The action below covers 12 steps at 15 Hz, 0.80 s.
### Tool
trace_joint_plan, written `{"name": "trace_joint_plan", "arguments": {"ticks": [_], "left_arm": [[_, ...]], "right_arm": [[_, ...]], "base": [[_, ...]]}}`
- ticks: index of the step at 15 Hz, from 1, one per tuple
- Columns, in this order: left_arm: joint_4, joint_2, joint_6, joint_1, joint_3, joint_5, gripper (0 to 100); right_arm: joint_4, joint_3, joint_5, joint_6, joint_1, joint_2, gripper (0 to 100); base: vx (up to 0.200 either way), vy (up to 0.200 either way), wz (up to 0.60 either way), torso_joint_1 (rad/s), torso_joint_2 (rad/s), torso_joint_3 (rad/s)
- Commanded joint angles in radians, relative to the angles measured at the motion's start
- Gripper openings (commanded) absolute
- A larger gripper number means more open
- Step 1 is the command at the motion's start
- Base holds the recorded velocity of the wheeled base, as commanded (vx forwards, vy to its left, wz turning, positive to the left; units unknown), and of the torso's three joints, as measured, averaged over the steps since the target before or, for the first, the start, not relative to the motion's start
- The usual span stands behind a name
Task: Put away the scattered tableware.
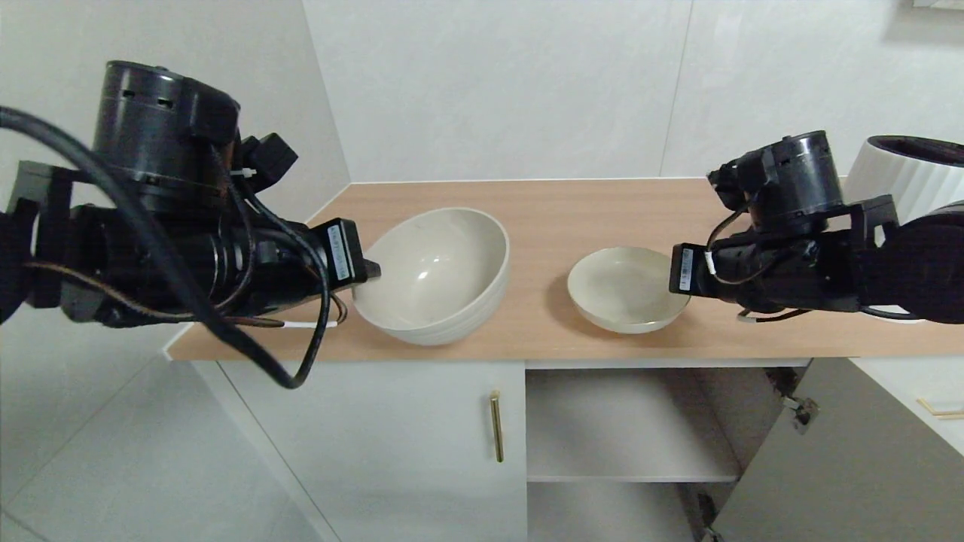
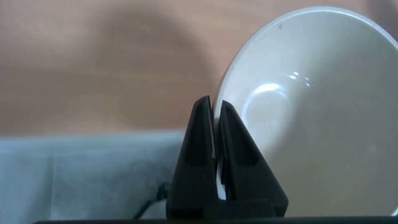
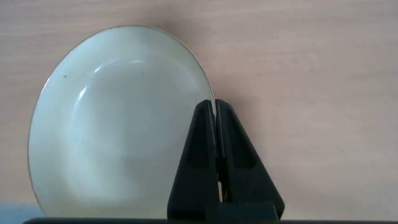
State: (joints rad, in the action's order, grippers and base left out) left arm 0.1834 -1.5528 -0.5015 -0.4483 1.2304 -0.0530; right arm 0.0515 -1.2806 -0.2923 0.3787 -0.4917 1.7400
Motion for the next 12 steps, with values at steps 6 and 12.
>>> {"name": "trace_joint_plan", "arguments": {"ticks": [6,12], "left_arm": [[0.001,0.206,-0.009,0.002,-0.272,0.041,0],[0.002,0.224,-0.008,0.002,-0.301,0.055,0]], "right_arm": [[0.323,0.188,0.225,0.006,-0.051,-0.389,0],[0.323,0.242,0.225,0.011,-0.064,-0.421,0]], "base": [[0.000,0.000,0.00,0.000,0.00,0.000],[-0.033,0.000,0.00,0.002,0.00,0.000]]}}
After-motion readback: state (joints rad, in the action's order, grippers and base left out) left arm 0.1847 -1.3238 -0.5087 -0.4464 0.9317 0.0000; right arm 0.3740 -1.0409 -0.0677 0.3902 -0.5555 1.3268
